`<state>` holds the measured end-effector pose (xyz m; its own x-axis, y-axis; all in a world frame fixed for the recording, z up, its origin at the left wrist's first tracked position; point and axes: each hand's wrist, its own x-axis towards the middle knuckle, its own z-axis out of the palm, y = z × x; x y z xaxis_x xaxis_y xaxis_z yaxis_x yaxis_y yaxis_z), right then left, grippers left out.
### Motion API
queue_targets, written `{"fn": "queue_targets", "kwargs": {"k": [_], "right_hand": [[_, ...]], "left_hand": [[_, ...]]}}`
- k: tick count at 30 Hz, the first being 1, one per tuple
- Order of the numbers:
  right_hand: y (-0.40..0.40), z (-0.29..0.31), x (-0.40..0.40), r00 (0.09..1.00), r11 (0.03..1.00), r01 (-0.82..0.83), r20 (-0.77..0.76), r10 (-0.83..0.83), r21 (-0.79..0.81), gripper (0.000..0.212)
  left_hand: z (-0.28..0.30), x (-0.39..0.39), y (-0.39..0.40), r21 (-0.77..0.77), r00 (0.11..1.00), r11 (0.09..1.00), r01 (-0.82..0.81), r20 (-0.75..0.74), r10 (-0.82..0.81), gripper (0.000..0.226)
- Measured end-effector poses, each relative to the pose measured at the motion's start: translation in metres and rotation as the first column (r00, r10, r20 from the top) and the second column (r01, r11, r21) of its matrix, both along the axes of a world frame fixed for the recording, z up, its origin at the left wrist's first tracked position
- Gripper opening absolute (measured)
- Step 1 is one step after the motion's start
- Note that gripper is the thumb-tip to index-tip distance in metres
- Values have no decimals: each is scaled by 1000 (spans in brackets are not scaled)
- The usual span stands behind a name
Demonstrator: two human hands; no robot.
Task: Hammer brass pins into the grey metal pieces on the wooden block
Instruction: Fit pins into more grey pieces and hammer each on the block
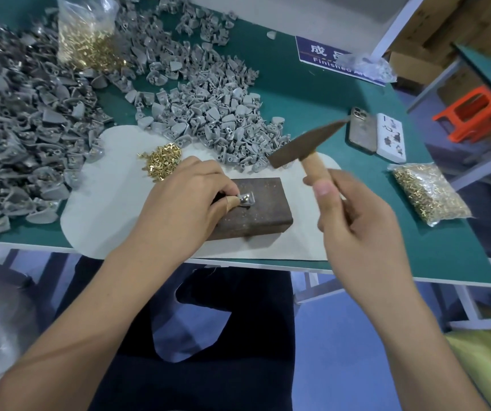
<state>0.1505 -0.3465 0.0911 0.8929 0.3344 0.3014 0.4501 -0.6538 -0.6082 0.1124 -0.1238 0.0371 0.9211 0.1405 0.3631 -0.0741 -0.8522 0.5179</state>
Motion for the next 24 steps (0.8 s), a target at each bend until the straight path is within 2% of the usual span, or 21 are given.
{"fn": "queue_targets", "kwargs": {"k": [2, 5, 8, 14, 16, 18, 19, 21, 24], "right_hand": [[4, -6, -5, 1000, 1000, -8, 3, 8, 10, 28], [7, -24, -9, 985, 989, -34, -170, 10, -142, 28], [-1, -18, -3, 993, 959, 10, -108, -42, -282, 28], [0, -2, -5, 995, 996, 88, 46, -88, 2, 39], [7, -17, -10, 998, 999, 45, -36, -45, -7, 32], [8, -31, -12, 988, 997, -19, -157, 8, -74, 28], [5, -34, -10, 986, 993, -20, -165, 1, -113, 28], [0, -27, -4, 994, 991, 15, -108, -29, -132, 29], [-5, -8, 1, 996, 996, 92, -15, -92, 20, 33]], "left_hand": [[-1, 0, 0, -6, 1000, 1000, -1, -3, 1, 8], [-2, 1, 1, -10, 1000, 1000, -10, -10, 10, 9], [-3, 0, 0, -40, 1000, 999, 2, -9, -2, 9], [-2, 0, -2, -43, 1000, 999, -8, -7, 8, 6], [-2, 0, -2, -33, 1000, 999, -9, -1, 8, 6], [-2, -1, -2, -20, 1000, 1000, -13, 3, 13, 6], [-2, 0, -2, -18, 1000, 1000, -14, 2, 14, 7], [-2, 0, -1, -8, 1000, 1000, -17, -3, 17, 8], [-2, 0, -2, -4, 1000, 1000, -22, -2, 22, 7]]}}
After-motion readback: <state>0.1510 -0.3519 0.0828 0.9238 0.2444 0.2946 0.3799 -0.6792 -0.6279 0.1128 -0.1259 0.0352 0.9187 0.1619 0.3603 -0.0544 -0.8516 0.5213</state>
